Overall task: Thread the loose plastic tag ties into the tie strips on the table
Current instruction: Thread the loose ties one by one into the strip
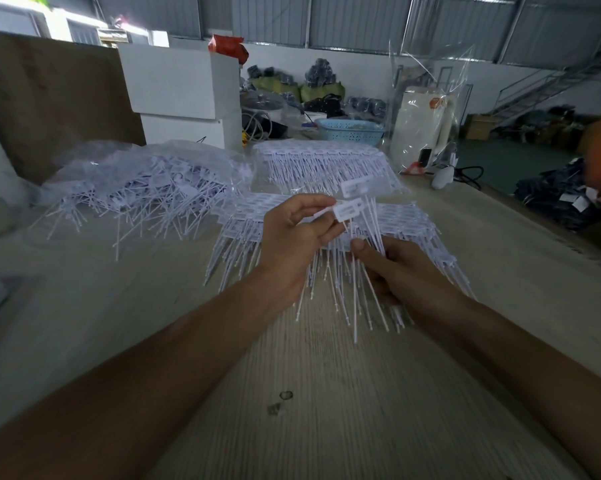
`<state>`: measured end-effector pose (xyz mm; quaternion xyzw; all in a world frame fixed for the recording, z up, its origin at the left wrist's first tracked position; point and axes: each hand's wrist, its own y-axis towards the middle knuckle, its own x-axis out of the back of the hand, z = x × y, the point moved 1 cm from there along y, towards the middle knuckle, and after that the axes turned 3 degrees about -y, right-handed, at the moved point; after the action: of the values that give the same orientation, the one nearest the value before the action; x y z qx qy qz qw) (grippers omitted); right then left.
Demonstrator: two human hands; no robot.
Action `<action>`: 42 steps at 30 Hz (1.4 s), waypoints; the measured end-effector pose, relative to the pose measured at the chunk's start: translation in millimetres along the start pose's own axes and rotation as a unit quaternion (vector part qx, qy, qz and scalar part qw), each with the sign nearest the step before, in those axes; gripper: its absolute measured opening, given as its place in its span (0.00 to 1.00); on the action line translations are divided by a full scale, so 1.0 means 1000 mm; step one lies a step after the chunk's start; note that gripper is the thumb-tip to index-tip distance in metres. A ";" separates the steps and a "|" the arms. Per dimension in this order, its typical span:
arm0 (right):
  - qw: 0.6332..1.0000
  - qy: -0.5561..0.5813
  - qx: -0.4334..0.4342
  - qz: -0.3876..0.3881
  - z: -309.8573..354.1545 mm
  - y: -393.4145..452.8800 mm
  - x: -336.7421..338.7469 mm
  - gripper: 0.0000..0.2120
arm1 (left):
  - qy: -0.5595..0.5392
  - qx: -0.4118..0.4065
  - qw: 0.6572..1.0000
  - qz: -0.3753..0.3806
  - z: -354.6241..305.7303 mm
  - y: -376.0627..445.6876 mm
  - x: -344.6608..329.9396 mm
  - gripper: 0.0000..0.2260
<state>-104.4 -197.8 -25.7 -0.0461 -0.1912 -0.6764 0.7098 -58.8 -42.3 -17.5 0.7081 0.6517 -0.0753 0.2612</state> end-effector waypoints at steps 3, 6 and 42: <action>1.000 -0.020 -0.011 0.002 -0.003 0.001 -0.002 0.16 | -0.014 0.001 1.000 0.001 -0.001 0.001 0.000 0.09; 0.999 -0.001 -0.033 0.013 -0.007 0.002 -0.005 0.17 | 0.017 -0.012 1.000 0.003 -0.002 0.000 0.000 0.10; 0.990 0.011 0.004 0.141 0.005 -0.010 -0.012 0.13 | 0.149 -0.153 0.974 0.069 -0.016 0.020 0.015 0.05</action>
<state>-115.6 -185.5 -27.1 -0.0623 -0.1777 -0.5690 0.8005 -40.9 -21.8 -4.7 0.7062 0.6368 0.1499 0.2706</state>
